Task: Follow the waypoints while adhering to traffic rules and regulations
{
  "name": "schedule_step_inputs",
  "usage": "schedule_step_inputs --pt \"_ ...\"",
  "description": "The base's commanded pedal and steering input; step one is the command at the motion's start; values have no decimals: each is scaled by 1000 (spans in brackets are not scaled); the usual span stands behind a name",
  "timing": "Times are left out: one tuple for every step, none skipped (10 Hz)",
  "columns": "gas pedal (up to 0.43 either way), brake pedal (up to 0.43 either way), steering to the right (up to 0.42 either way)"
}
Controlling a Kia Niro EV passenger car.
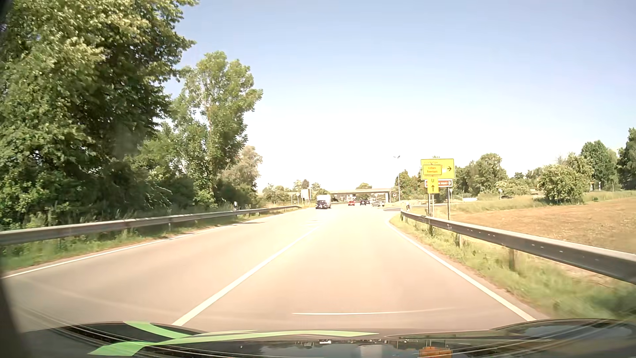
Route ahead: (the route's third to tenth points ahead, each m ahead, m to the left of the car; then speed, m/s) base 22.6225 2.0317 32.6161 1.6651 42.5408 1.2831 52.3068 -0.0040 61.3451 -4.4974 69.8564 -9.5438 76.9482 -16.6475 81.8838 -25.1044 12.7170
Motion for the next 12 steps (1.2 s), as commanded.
schedule_step_inputs --pt "138 0 6" --pt "138 0 7" --pt "138 0 8" --pt "138 0 9" --pt "138 0 9" --pt "138 0 9" --pt "138 0 9" --pt "138 0 10" --pt "138 0 10" --pt "138 0 11" --pt "138 0 13" --pt "138 0 16"
